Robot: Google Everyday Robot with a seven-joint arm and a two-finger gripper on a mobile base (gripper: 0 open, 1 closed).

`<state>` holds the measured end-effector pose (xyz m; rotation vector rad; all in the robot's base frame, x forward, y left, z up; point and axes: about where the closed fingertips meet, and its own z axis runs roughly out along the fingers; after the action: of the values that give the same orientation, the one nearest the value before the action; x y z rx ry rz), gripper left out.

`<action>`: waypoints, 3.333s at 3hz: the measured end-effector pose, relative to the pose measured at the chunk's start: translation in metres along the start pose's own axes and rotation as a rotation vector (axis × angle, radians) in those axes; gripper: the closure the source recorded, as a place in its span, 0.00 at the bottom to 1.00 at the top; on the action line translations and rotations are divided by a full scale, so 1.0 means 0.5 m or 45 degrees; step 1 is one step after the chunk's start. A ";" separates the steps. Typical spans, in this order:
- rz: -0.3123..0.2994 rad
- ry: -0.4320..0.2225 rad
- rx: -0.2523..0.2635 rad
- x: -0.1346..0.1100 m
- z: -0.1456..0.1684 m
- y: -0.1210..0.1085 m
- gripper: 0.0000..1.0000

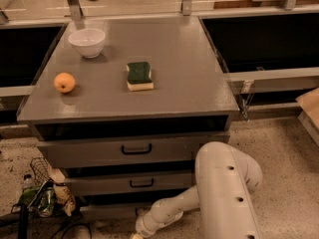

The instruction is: Open bottom drawer

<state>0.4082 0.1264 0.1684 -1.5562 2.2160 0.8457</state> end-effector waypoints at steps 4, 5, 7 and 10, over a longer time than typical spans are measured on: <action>-0.098 -0.050 -0.326 0.077 -0.113 0.173 0.00; -0.097 -0.047 -0.321 0.077 -0.113 0.172 0.00; -0.040 0.030 -0.120 0.073 -0.124 0.135 0.00; -0.040 0.052 -0.153 0.072 -0.037 0.127 0.00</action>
Offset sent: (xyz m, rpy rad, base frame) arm -0.0539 -0.0112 0.0171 0.1039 0.1104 0.1636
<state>0.3376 0.1033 0.1813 -1.6721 2.1992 0.9627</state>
